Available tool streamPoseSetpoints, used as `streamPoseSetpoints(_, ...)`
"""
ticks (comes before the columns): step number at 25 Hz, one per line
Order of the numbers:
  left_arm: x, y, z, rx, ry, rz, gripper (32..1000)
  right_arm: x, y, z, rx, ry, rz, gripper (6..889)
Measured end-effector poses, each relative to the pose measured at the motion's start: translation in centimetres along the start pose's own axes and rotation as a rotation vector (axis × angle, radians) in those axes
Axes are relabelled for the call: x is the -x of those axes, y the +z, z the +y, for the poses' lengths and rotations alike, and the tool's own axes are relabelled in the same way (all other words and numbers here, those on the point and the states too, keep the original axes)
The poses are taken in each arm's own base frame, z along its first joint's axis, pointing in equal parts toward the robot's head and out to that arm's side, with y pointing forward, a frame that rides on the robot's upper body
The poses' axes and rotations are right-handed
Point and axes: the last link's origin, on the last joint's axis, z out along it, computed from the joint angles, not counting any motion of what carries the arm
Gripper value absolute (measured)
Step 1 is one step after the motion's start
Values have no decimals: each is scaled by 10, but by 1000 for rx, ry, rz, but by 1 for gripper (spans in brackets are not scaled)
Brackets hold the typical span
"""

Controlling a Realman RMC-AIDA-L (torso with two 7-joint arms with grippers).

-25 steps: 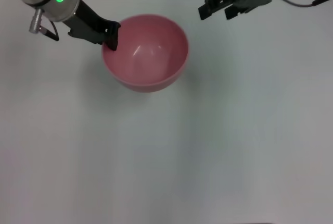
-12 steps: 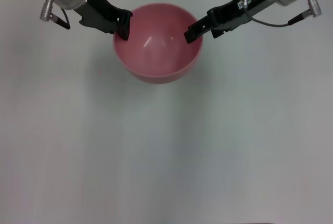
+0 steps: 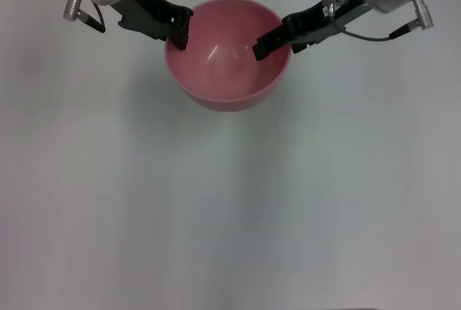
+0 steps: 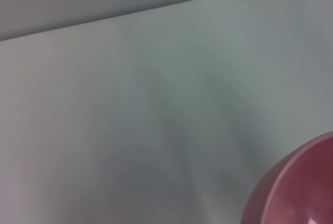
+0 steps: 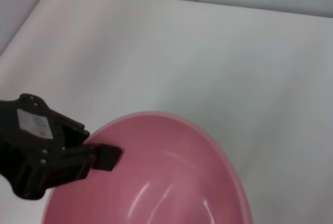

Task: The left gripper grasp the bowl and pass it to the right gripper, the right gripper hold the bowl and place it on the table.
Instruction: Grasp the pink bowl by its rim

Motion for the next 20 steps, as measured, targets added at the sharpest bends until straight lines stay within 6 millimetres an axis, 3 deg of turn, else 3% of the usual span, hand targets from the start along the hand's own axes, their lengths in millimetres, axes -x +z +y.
streamPoseSetpoints(10,-1,0,0,3,-6,6,56,1,5,1,-1,28,-2,839)
streamPoseSetpoints(20,0,0,-1,0,-9,8,56,1,13,7,8,-28,0,528)
